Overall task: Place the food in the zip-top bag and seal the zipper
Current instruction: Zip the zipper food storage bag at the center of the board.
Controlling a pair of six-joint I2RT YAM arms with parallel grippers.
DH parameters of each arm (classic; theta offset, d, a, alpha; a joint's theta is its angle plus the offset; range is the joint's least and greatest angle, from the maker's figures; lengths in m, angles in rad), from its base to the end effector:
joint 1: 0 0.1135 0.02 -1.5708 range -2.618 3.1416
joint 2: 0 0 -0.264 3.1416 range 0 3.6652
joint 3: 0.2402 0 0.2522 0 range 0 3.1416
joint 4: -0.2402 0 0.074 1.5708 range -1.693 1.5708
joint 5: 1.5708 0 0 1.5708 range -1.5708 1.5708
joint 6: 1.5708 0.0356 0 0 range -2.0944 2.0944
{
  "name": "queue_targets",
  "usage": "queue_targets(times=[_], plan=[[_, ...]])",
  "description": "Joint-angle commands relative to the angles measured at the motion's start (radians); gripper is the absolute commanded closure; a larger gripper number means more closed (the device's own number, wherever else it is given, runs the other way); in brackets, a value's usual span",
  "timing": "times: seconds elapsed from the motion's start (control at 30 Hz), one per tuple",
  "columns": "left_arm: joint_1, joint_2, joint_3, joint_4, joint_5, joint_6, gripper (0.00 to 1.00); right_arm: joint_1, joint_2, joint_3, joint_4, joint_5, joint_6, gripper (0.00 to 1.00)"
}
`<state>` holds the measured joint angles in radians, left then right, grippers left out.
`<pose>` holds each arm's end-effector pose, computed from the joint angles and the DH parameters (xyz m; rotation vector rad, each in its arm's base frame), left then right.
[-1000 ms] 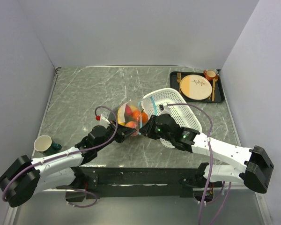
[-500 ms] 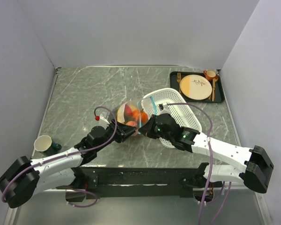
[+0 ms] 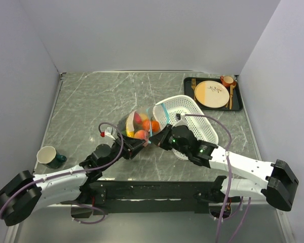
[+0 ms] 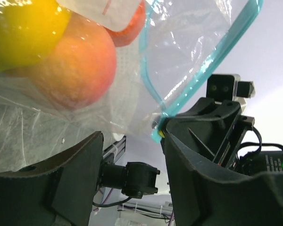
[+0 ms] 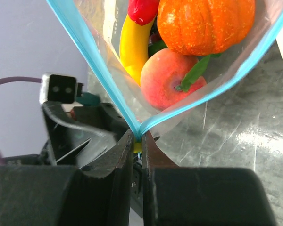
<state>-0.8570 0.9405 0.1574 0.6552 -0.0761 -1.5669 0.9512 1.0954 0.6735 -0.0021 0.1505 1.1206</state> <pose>0.1257 -0.1410 0.1825 -0.7707 1.8834 -1.6479 0.1476 0.1978 0.2577 0.2916 2.1740 1.1330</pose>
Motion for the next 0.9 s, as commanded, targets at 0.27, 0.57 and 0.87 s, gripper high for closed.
queue_targets(times=[0.27, 0.57, 0.87], plan=[[-0.024, 0.13, -0.004, 0.251, -0.034, -0.051, 0.43, 0.011, -0.026, -0.023, 0.08, -0.054, 0.015, 1.0], [-0.025, 0.133, -0.016, 0.265, -0.045, -0.068, 0.55, 0.012, -0.016, 0.0, 0.08, -0.118, -0.018, 1.0], [-0.025, 0.132, -0.015, 0.248, -0.054, -0.076, 0.87, 0.014, -0.014, -0.005, 0.07, -0.126, -0.022, 1.0]])
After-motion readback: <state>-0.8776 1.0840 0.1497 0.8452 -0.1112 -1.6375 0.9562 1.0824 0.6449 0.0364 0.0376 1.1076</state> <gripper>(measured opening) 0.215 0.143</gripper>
